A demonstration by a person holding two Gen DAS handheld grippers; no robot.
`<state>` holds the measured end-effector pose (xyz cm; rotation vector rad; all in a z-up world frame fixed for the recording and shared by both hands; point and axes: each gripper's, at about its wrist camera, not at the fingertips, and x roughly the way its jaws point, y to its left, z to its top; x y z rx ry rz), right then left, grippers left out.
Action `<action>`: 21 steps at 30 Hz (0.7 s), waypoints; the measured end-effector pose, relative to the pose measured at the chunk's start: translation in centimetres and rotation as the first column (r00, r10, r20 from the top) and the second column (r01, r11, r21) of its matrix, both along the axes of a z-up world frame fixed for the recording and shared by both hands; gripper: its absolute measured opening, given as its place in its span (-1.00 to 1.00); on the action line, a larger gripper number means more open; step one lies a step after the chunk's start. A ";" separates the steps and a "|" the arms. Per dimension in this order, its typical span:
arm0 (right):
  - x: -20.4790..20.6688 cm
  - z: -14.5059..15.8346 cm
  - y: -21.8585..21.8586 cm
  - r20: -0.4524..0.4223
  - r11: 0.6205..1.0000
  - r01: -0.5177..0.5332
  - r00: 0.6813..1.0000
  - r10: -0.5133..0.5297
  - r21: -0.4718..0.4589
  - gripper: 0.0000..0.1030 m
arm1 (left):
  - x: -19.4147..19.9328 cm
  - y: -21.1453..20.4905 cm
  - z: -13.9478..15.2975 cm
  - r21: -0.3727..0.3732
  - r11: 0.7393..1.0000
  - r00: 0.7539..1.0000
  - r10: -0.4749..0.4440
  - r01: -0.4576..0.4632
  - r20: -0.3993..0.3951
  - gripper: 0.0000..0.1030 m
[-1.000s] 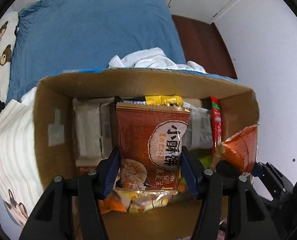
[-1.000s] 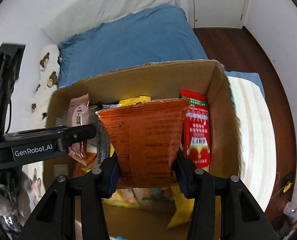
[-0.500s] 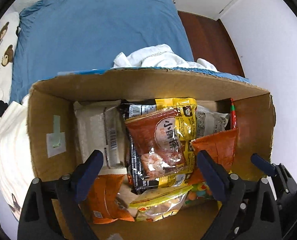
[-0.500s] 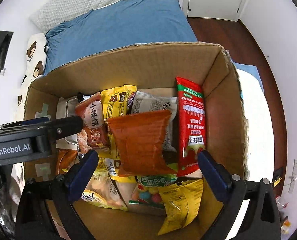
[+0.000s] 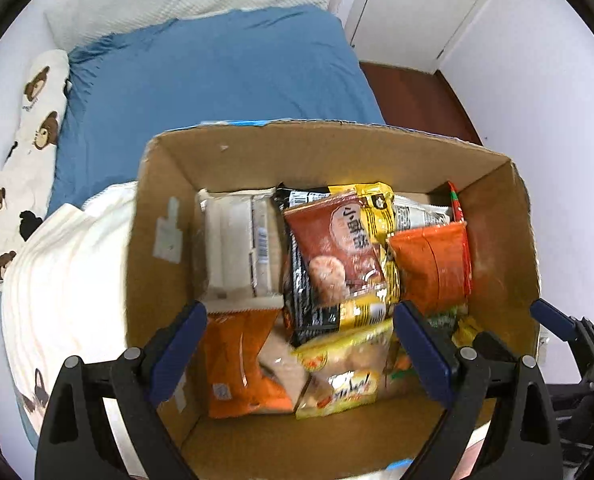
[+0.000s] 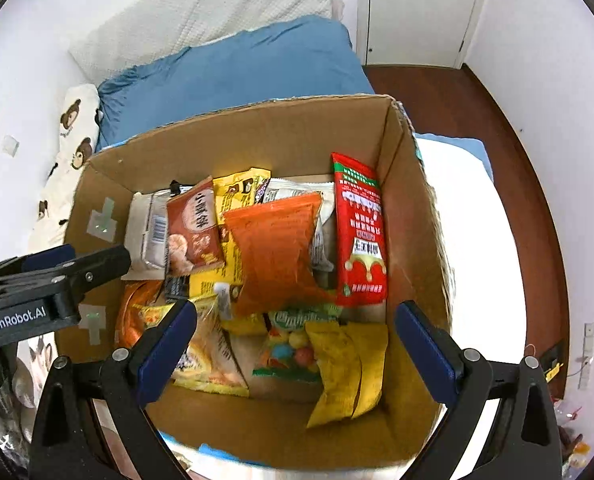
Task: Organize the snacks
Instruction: 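Carry both packets into the box and open both tools, then lift both tools away from the box toward the floor mat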
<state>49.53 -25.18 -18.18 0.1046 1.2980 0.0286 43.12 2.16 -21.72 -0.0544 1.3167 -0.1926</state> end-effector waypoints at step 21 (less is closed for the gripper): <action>-14.3 10.0 1.2 0.297 1.000 -0.023 0.954 0.025 -0.010 0.97 | -15.2 1.1 9.3 0.030 0.999 0.939 -0.022 0.013 0.343 0.86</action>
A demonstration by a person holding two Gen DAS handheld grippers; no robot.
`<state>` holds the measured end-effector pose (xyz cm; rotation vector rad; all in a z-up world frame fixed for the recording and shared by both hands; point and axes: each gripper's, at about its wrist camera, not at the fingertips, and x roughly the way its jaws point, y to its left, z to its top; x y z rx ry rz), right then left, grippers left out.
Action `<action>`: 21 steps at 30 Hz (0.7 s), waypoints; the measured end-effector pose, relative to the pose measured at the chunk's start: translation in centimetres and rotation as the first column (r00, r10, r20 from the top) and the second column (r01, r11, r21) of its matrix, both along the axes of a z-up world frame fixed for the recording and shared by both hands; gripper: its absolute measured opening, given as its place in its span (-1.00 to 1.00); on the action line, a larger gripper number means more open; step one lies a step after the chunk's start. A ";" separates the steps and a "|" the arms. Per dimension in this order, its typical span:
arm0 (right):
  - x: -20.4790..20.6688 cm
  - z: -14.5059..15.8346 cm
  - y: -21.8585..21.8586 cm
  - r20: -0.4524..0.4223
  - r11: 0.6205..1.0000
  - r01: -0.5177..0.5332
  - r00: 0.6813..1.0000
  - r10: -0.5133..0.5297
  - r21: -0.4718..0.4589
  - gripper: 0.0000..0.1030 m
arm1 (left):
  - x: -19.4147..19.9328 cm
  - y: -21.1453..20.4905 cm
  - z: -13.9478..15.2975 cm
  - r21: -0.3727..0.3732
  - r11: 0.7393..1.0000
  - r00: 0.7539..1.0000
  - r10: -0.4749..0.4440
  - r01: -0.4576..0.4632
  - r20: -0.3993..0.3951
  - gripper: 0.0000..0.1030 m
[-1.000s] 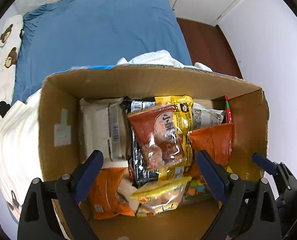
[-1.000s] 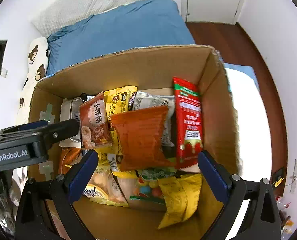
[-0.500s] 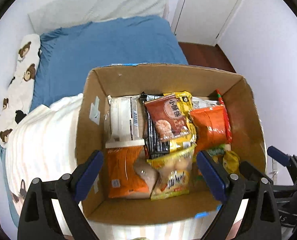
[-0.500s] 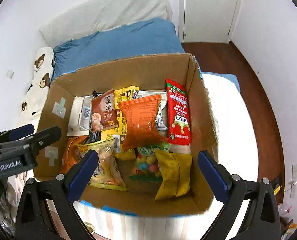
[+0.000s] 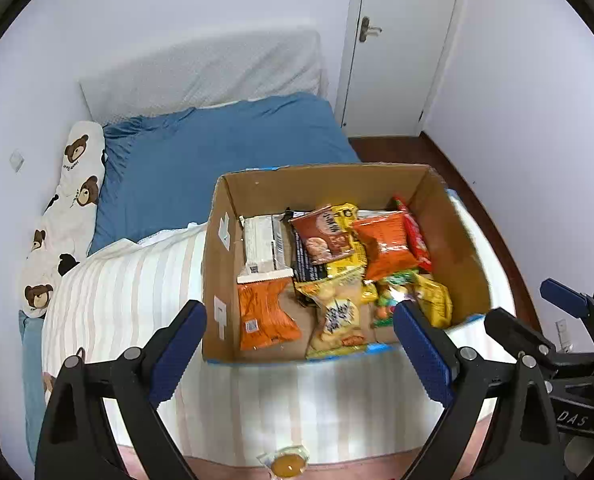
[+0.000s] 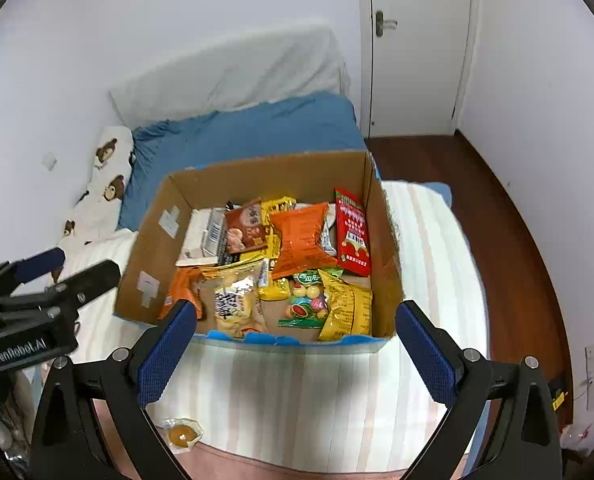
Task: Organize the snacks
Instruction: 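Lift both tools away from the box toward the floor mat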
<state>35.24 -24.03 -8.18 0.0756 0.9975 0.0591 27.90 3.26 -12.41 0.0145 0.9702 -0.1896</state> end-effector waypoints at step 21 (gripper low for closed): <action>-11.0 -0.4 -0.4 -0.082 0.974 0.050 0.996 -0.032 0.220 0.97 | -10.3 2.9 -0.9 0.004 0.999 0.999 0.049 -0.050 0.012 0.86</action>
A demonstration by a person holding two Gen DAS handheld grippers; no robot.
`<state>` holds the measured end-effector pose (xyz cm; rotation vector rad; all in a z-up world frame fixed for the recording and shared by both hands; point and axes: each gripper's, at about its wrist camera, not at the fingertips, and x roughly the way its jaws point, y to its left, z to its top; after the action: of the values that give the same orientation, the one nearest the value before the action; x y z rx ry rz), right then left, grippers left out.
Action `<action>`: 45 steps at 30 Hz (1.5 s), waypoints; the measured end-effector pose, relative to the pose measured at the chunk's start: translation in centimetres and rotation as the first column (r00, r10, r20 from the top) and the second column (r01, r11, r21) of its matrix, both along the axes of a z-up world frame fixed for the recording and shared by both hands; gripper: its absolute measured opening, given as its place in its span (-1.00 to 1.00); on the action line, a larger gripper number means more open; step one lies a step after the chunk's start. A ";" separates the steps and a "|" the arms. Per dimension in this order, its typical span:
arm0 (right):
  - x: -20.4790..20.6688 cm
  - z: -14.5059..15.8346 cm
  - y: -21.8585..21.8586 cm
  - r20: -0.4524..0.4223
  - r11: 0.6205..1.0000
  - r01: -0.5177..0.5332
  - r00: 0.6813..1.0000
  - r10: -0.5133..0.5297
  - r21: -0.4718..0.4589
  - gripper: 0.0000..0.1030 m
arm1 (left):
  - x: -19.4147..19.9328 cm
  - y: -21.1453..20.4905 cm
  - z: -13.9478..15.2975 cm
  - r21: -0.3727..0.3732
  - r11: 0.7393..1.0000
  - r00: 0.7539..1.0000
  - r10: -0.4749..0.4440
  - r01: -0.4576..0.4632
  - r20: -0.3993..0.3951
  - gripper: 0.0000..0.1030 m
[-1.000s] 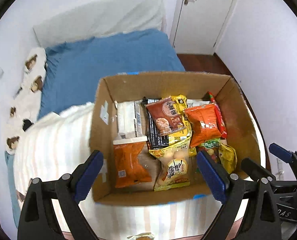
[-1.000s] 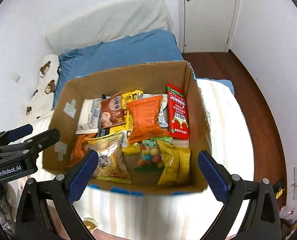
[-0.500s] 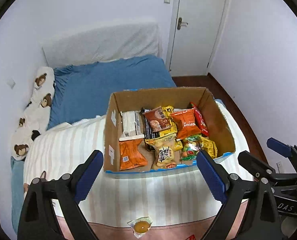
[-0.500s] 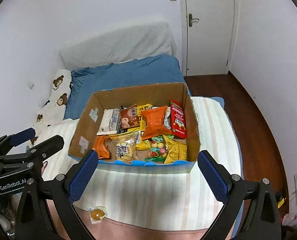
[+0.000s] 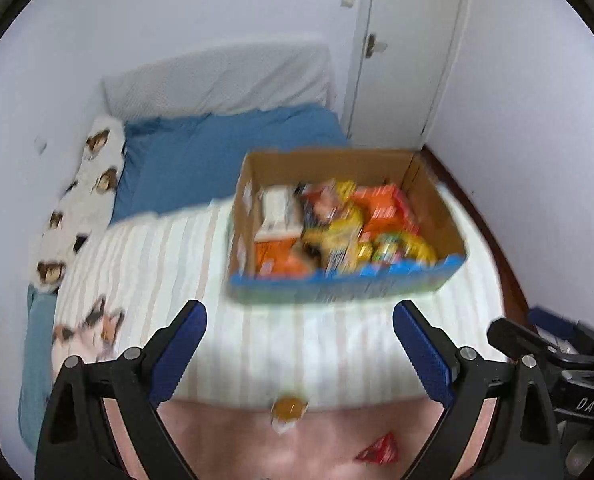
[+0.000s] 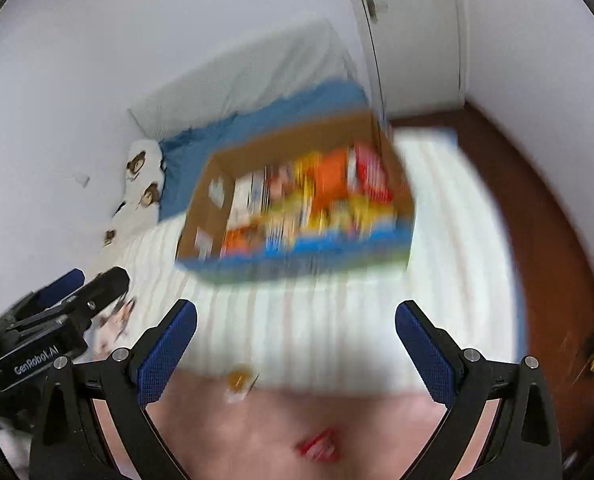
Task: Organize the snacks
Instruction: 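Lift both tools away from the box toward the floor mat, then grasp the wrapped yellow candy with the left tool while the right tool grasps the red triangular packet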
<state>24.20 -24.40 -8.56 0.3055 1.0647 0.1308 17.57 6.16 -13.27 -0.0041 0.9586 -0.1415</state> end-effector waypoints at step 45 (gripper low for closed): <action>-1.4 -23.1 -0.2 -0.489 0.994 0.095 0.871 -0.055 0.057 0.26 | 3.3 -1.1 -26.7 0.046 0.996 0.839 -0.037 0.074 -0.543 0.30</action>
<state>22.82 -24.56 -31.64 0.4672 1.5509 0.0241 20.82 5.06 -39.94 0.0460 1.5362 -0.1669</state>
